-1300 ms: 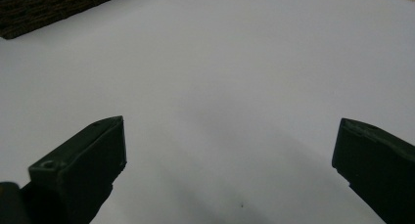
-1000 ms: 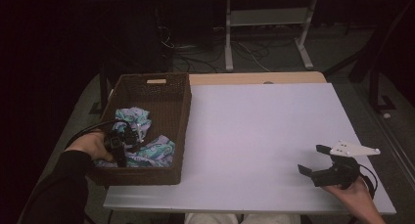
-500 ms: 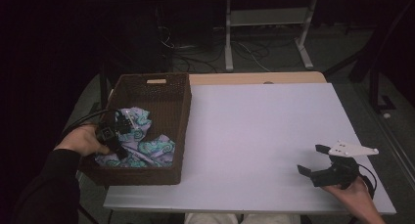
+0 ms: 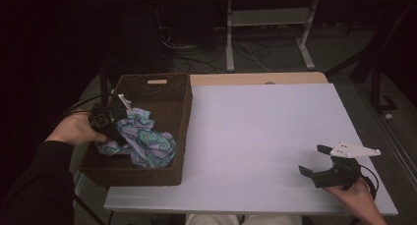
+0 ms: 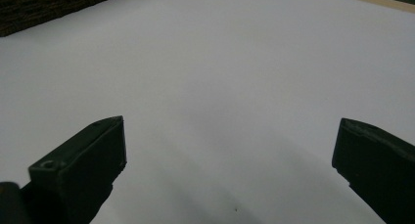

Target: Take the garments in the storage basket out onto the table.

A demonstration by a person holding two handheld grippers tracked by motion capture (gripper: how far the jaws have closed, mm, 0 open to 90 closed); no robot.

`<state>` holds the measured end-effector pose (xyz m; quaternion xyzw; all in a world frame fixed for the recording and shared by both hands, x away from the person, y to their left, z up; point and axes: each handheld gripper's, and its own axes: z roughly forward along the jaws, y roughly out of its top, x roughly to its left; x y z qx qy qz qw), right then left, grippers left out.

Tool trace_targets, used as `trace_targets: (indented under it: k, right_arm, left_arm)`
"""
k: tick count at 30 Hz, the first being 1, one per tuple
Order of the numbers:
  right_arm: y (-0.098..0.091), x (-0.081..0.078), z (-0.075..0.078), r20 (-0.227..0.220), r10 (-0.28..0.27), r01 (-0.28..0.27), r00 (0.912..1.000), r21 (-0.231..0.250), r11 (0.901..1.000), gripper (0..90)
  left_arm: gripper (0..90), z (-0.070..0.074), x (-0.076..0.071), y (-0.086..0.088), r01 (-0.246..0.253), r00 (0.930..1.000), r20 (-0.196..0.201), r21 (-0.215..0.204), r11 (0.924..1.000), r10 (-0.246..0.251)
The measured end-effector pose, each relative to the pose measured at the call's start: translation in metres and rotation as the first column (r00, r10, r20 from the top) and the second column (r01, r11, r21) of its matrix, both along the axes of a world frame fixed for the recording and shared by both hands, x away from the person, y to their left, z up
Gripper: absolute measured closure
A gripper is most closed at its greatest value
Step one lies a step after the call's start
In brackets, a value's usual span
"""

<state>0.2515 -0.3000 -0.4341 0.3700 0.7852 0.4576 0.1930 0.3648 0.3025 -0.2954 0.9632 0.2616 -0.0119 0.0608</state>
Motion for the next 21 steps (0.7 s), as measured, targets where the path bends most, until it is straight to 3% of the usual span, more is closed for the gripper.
trace_targets:
  k: [4,7,12,17,20,21]
  right_arm:
    - [0.000,0.000,0.000,0.000,0.000,0.000,1.0000,0.000,1.0000,0.0]
    - [0.001,0.000,0.000,0.001,0.002,-0.002,1.0000,-0.005,1.0000,0.0]
    - [0.002,0.000,0.000,0.003,0.008,-0.008,1.0000,-0.013,0.9999,0.0]
    - [0.001,0.000,0.000,0.007,0.005,-0.005,1.0000,-0.006,1.0000,0.0]
    - [0.001,0.000,0.000,0.006,0.006,-0.006,1.0000,-0.007,1.0000,0.0]
    - [0.002,0.000,0.000,0.006,0.006,-0.006,1.0000,-0.007,1.0000,0.0]
  left_arm:
    - [84.4,0.014,-0.002,-0.002,0.001,0.9982,0.059,-0.051,0.9987,0.002]
    - [84.3,0.024,-0.002,-0.002,-0.004,0.9979,0.063,-0.104,0.9946,0.011]
    - [84.3,0.037,-0.001,-0.004,-0.027,0.9977,0.058,-0.141,0.9897,0.035]
    - [84.3,0.053,0.001,-0.003,-0.051,0.9957,0.065,-0.215,0.9754,0.066]
    - [84.3,0.064,0.001,-0.004,-0.062,0.9939,0.074,-0.239,0.9691,0.082]
    - [84.3,0.071,0.001,-0.006,-0.065,0.9931,0.077,-0.262,0.9630,0.088]
